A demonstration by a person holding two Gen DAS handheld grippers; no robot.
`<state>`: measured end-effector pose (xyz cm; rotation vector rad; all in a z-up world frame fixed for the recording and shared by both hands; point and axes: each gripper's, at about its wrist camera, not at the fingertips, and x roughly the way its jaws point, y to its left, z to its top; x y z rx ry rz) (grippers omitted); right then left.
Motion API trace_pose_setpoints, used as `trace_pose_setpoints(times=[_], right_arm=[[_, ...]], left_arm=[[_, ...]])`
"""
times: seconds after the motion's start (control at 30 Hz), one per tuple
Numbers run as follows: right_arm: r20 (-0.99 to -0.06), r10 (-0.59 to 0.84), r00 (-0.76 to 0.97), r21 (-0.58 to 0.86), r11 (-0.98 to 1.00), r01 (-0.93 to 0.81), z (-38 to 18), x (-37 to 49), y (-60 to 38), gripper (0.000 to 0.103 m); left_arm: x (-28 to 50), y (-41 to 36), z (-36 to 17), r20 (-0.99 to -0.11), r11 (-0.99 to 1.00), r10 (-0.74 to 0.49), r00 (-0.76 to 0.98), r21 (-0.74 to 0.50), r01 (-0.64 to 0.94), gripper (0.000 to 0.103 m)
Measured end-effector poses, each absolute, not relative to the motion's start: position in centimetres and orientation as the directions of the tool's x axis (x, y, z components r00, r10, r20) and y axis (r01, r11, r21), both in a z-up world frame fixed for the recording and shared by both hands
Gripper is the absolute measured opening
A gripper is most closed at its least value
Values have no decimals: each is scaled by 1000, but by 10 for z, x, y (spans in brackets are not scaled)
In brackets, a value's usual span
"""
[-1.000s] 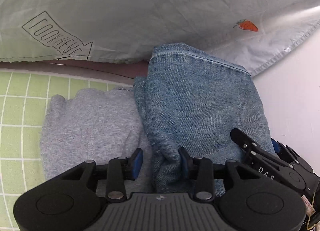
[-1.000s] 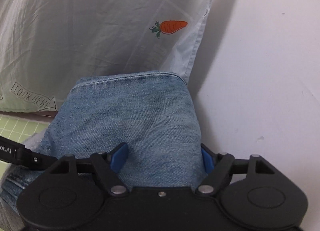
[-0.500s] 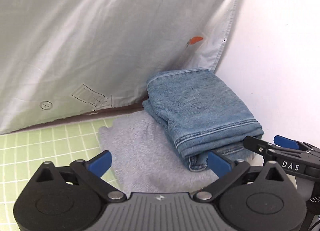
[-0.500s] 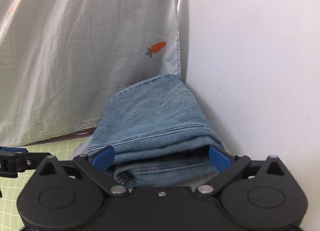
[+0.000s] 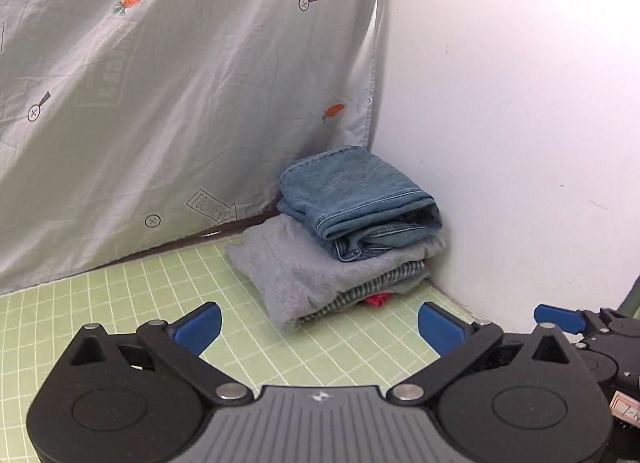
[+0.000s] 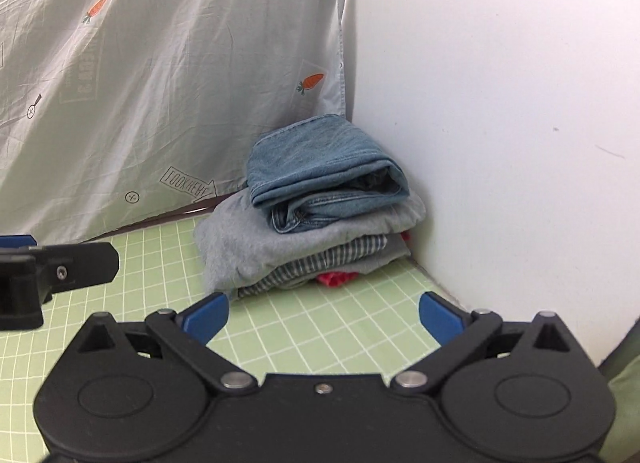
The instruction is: Fold clothes
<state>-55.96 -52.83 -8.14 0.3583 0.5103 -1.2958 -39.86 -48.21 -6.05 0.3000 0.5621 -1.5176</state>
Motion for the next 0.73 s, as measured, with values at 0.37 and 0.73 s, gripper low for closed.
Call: trace_pose_setpoints(times=[0.37,0.73], right_arm=[[-552,-818,158,-11,197,980,-83,-565,-474,103],[-537,-829,157,-29,204,979,-77,-562,-462,103]], left_arm=[[-382,-434,-59,-526,42,-850,-33,-131,991,103],[-384,-425,-55,-521,16,-852,-57,-135,991,103]])
